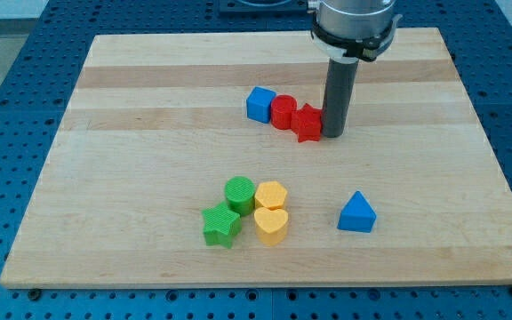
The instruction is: Slide blue triangle to red star
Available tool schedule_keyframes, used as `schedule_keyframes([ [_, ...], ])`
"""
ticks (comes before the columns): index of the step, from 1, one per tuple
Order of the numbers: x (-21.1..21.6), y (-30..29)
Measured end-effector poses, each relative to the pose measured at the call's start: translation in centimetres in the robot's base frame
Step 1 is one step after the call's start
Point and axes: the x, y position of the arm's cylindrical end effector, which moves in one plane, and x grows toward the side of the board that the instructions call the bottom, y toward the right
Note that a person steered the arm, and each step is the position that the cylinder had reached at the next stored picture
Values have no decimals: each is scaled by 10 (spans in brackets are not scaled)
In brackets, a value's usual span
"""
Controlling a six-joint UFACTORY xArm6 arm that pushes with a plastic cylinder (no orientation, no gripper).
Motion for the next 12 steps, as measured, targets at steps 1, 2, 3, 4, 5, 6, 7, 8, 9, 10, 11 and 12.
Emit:
schedule_keyframes([
  [1,14,12],
  [2,47,38],
  [3,82,60],
  [4,124,77],
  [5,160,77],
  [6,167,42],
  [7,164,25],
  [8,148,23],
  [9,134,10],
  [10,134,-15],
  [11,128,-20],
  [12,103,-20],
])
